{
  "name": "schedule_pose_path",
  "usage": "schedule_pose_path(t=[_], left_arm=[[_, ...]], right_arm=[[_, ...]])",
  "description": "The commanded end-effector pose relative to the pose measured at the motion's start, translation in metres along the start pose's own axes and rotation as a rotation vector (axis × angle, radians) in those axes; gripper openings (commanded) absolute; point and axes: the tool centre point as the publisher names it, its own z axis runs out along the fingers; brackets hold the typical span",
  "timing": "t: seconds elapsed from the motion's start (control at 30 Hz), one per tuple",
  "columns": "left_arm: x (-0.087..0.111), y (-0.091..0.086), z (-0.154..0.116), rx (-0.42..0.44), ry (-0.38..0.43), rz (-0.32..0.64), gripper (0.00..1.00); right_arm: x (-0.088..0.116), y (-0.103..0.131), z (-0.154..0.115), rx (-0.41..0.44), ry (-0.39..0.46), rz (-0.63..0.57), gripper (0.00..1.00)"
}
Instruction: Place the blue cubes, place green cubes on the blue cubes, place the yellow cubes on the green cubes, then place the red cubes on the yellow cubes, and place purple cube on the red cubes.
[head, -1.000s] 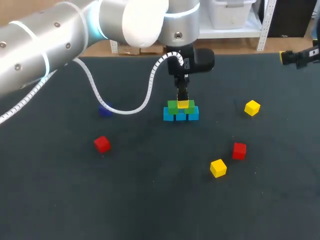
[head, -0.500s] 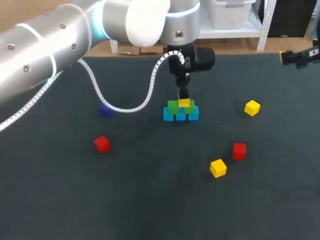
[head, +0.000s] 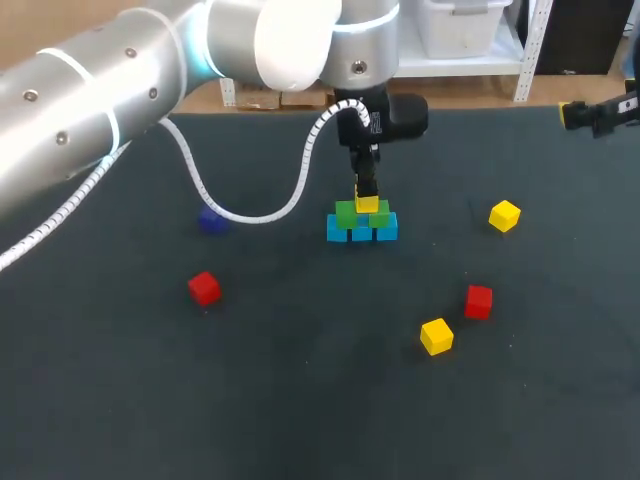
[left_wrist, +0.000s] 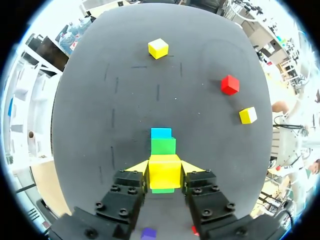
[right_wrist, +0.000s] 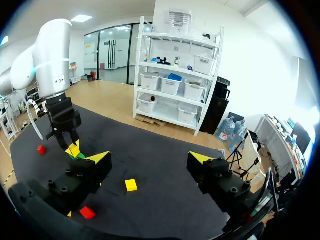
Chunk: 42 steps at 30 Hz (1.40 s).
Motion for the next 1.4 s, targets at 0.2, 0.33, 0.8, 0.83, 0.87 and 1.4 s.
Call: schedule_pose_path(t=[0.2, 0.33, 0.8, 0.83, 0.87, 1.4], left_arm=[[0.0010, 0.0024, 0.0002, 0.007, 0.008, -0.006, 0.00], [0.0027, 0.0020, -0.0008, 0.005, 0.006, -0.008, 0.00], [0.0066, 0.0014, 0.0006, 0.015, 0.007, -0.012, 0.00], [0.0068, 0.0011, 0.0008, 0.016, 0.007, -0.011, 0.00], [0.0068, 0.0008, 0.0011, 0.017, 0.008, -0.011, 0.00], [0.0029, 0.0003, 0.0034, 0.020, 0.009, -0.004, 0.00]], right_arm=[[0.0030, -0.0008, 0.0030, -0.006, -0.043, 0.001, 1.00], [0.0030, -0.0008, 0.0030, -0.006, -0.043, 0.001, 1.00], [0.0030, -0.0008, 0.0030, -0.006, -0.043, 0.001, 1.00], [0.0030, -0.0008, 0.0030, -0.006, -0.043, 0.001, 1.00], [0.0030, -0.0008, 0.0030, -0.006, -0.043, 0.001, 1.00], [0.0030, -0.0008, 0.0030, -0.006, -0.043, 0.001, 1.00]])
